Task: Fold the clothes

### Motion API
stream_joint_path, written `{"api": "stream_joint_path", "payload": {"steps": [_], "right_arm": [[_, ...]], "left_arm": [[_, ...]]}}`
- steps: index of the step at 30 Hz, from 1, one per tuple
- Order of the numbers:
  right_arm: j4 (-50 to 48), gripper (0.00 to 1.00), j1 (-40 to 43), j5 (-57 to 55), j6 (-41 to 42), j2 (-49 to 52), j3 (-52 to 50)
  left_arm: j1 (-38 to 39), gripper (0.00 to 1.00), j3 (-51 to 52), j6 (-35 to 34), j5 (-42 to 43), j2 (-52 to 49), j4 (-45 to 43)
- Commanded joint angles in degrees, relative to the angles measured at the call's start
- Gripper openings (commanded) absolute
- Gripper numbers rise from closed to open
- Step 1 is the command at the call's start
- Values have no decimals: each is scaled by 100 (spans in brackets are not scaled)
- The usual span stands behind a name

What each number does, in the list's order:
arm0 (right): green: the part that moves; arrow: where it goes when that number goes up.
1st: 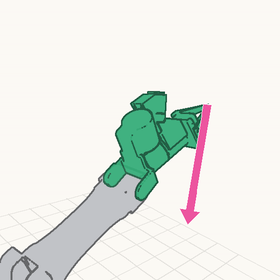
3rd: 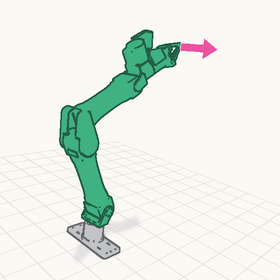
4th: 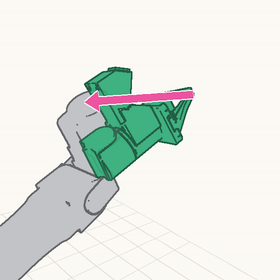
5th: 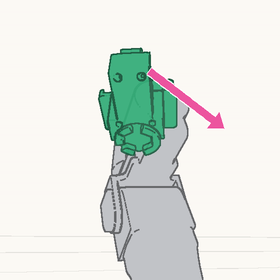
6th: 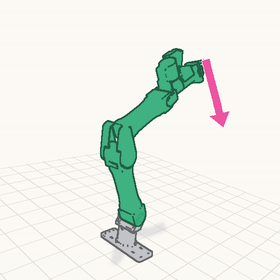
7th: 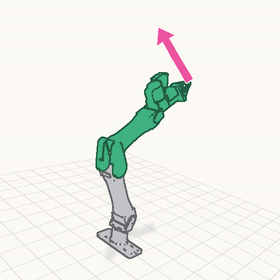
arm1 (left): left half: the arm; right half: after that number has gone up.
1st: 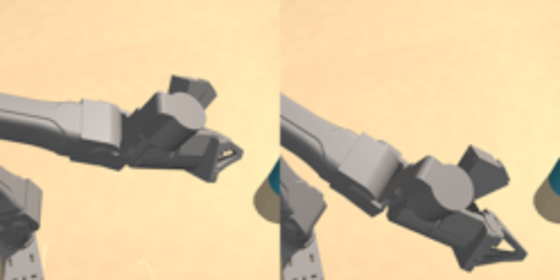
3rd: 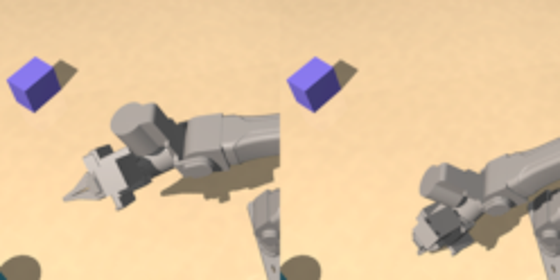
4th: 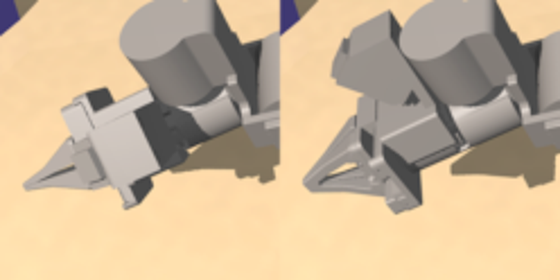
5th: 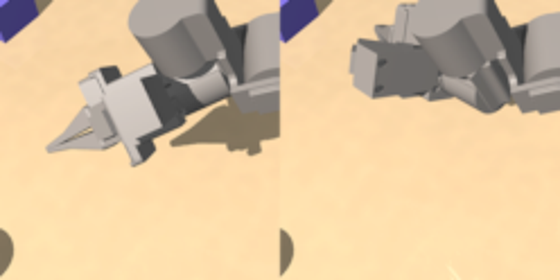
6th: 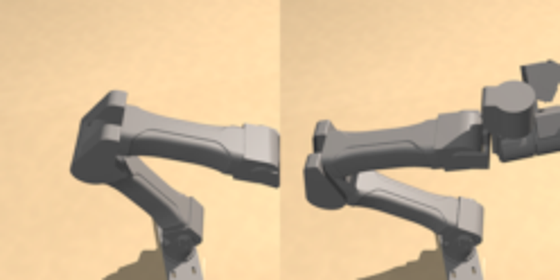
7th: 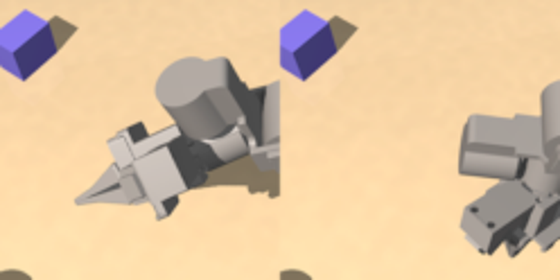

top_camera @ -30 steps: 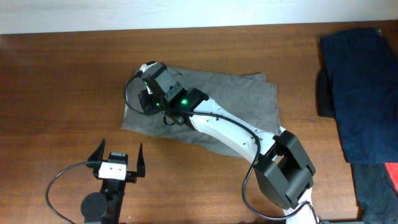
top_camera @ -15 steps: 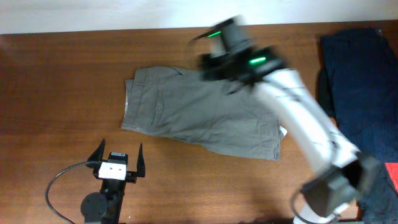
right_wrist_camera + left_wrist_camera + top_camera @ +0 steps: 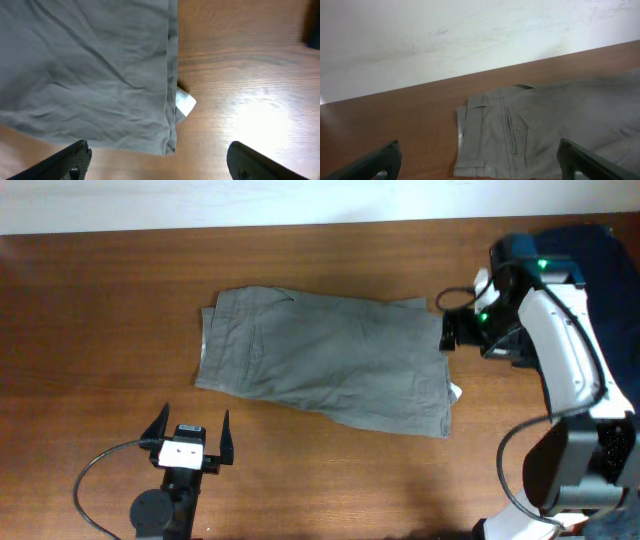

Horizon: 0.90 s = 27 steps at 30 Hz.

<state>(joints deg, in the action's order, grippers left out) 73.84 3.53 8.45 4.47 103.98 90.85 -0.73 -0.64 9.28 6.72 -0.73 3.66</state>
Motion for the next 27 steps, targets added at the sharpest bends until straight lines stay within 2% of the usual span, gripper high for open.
{"api": "stream_joint_path", "payload": {"steps": [1, 5, 10, 27], "right_arm": [[-310, 93, 107, 389, -411, -20, -540], [-874, 97, 109, 787, -728, 35, -1217], [-1259, 98, 109, 1088, -726, 227, -1635], [-1764, 99, 101, 1086, -728, 361, -1982]], "left_arm": [[-17, 99, 15, 70, 98, 28, 26], [-17, 99, 15, 70, 98, 28, 26], [-17, 99, 15, 70, 98, 28, 26], [-17, 99, 15, 70, 98, 28, 26]]}}
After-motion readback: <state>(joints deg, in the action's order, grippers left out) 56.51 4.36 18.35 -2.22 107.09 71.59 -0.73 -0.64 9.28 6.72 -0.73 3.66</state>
